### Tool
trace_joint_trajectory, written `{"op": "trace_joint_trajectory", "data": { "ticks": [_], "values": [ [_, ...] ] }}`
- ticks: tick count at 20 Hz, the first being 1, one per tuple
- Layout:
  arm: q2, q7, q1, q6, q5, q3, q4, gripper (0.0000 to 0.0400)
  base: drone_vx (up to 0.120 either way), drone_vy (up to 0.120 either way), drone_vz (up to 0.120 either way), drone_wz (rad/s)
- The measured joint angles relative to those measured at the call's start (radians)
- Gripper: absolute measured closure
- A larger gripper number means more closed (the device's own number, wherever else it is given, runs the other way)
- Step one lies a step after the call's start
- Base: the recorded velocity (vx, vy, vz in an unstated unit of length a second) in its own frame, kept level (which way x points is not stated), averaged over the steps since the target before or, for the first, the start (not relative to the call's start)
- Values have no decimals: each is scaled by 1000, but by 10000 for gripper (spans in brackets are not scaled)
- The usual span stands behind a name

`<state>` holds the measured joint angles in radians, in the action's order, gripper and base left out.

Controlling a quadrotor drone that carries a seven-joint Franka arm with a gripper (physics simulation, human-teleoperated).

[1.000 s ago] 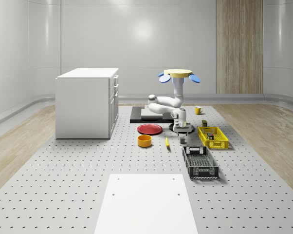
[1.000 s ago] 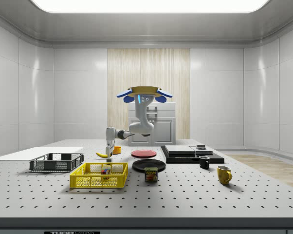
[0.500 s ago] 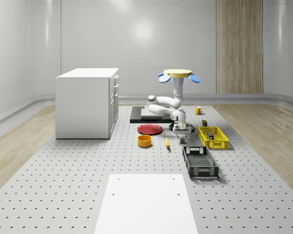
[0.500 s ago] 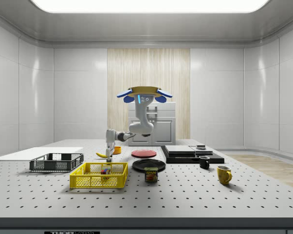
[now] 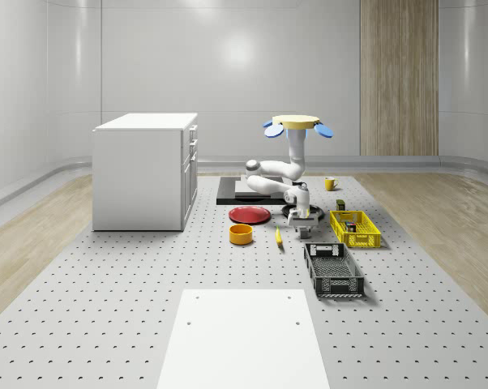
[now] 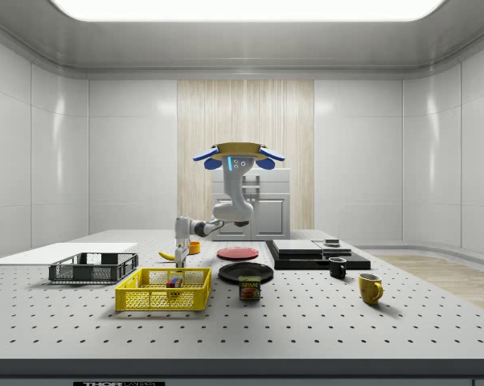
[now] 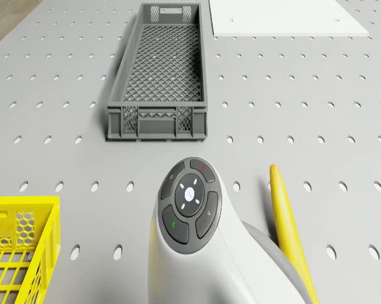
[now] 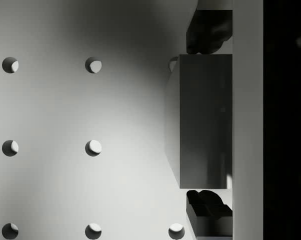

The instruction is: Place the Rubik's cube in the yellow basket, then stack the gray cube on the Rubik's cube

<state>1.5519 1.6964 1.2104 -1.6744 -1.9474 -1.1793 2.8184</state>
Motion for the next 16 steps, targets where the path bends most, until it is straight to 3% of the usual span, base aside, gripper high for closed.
{"op": "trace_joint_trajectory", "data": {
  "ticks": [4,6,9,16],
  "values": [
    [-5,-1,0,2,-8,7,-2,0,0,0,0,0],
    [-7,-2,-1,3,-10,9,-3,59,0,0,0,0],
    [-10,-3,-2,5,-13,10,-3,107,0,0,0,0],
    [-17,-5,-5,12,-17,12,-3,143,0,0,0,0]
  ]
}}
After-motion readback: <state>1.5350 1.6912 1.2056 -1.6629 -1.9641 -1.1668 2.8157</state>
